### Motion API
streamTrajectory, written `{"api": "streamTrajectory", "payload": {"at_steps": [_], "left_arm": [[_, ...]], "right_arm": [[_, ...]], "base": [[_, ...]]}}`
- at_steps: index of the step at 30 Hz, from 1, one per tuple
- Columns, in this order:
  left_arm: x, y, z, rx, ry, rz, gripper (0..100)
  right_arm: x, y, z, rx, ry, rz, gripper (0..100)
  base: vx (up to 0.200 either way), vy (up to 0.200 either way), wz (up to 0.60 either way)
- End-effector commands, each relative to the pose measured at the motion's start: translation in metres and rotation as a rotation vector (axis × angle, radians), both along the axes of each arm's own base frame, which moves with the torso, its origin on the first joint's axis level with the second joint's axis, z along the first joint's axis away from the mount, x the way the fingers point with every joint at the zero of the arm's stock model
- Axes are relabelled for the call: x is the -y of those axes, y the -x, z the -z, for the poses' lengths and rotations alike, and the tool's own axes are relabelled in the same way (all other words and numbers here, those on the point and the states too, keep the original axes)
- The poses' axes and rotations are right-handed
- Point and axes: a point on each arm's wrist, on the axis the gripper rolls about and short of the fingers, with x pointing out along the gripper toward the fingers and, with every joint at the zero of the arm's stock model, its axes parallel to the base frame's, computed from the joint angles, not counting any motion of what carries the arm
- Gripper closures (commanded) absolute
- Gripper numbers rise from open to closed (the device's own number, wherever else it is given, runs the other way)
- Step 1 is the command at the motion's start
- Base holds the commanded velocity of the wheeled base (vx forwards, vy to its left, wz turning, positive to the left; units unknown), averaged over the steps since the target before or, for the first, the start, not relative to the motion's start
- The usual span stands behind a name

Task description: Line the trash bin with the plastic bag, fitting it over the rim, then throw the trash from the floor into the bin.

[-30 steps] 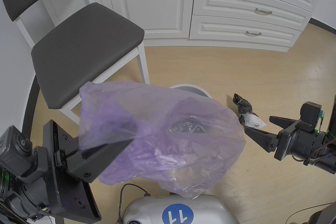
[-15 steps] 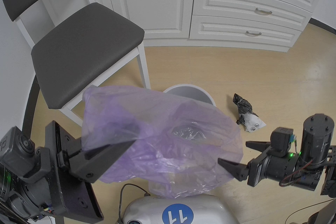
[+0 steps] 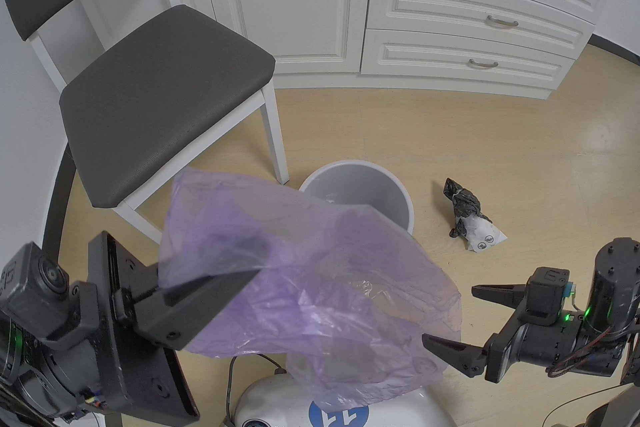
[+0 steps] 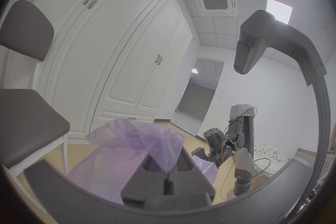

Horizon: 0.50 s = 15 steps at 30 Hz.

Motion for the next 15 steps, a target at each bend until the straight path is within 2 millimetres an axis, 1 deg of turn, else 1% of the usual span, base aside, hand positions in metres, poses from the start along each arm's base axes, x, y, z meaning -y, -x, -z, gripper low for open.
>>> {"api": "streamTrajectory", "payload": {"at_steps": [1, 8, 12, 15], "left_arm": [[0.000, 0.001, 0.002, -0.003, -0.006, 0.003, 100], [-0.002, 0.002, 0.001, -0.001, -0.003, 0.007, 100], [-0.002, 0.003, 0.001, 0.002, -0.004, 0.013, 100], [-0.003, 0.003, 0.001, 0.004, -0.005, 0.019, 100]], "right_arm": [[0.008, 0.003, -0.016, 0.053, -0.057, 0.023, 0], [0.014, -0.009, -0.029, 0.084, -0.097, 0.091, 0], [0.014, -0.013, -0.033, 0.082, -0.114, 0.112, 0], [0.011, -0.017, -0.040, 0.066, -0.166, 0.137, 0]], "base": [[0.000, 0.000, 0.00], [0.000, 0.000, 0.00], [0.000, 0.000, 0.00], [0.000, 0.000, 0.00]]}}
